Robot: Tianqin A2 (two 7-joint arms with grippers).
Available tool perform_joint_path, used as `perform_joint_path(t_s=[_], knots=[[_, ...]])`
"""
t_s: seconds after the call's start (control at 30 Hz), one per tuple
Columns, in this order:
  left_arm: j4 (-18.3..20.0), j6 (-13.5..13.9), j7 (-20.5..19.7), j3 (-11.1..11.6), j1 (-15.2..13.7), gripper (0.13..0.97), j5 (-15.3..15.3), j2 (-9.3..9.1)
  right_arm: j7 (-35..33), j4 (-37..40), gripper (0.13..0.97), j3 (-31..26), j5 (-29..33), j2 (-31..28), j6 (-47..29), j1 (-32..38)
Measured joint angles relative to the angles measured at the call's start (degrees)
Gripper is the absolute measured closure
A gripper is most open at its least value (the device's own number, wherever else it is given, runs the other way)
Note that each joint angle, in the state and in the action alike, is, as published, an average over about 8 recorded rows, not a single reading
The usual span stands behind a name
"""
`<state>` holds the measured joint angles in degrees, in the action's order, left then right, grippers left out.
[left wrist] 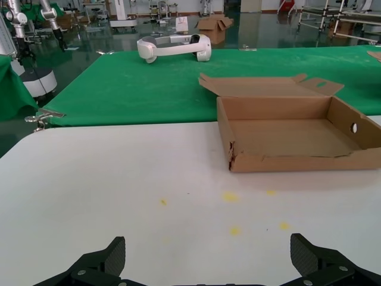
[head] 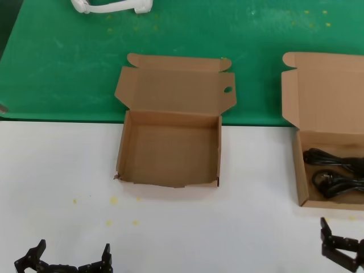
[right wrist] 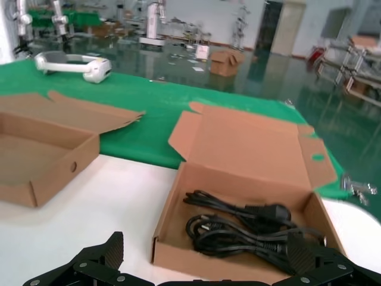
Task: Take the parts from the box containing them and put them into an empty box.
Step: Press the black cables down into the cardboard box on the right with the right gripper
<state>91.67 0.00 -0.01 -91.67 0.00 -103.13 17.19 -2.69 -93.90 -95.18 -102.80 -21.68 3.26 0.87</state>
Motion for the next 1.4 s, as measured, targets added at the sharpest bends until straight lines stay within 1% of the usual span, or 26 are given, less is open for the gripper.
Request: perform_joint_path(t_s=[0.07,0.17,0.3,0.43,0.53,0.63,0.8,0.97,1.2,1.4], knots=[[0.0,0.0,0.0,0.0,0.0,0.132,0.0,0.0,-2.3,-1.1,0.129,-2.0,-2.2,-2.4,2.4,0.1],[0.0,0.0,0.0,0.0,0.0,0.132,0.0,0.0,-6.7,-3.1,0.129,-5.8,-7.3,-7.1,6.9,0.8],[0.0,0.0,0.0,0.0,0.0,0.132,0.0,0.0,-14.3,-5.2,0.129,-12.0,-16.4,-14.2,13.7,3.2],[0.0,0.0,0.0,0.0,0.0,0.132,0.0,0.0,-21.5,-5.7,0.129,-17.6,-25.6,-20.5,19.6,6.8],[0.0,0.0,0.0,0.0,0.0,0.132,0.0,0.0,-25.0,-5.0,0.129,-20.3,-30.9,-23.6,22.0,9.1],[0.0,0.0,0.0,0.0,0.0,0.132,0.0,0.0,-26.6,-4.0,0.129,-21.8,-33.9,-25.0,22.8,10.5],[0.0,0.0,0.0,0.0,0.0,0.132,0.0,0.0,-25.9,-2.6,0.129,-21.3,-33.8,-24.6,21.7,10.9],[0.0,0.0,0.0,0.0,0.0,0.132,0.0,0.0,-22.5,-2.1,0.129,-18.6,-31.6,-22.6,19.0,10.2],[0.0,0.0,0.0,0.0,0.0,0.132,0.0,0.0,-13.8,-0.5,0.129,-13.0,-30.0,-18.1,12.4,9.1],[0.0,0.0,0.0,0.0,0.0,0.132,0.0,0.0,-6.5,3.1,0.129,-8.3,-29.0,-13.6,6.1,9.0]])
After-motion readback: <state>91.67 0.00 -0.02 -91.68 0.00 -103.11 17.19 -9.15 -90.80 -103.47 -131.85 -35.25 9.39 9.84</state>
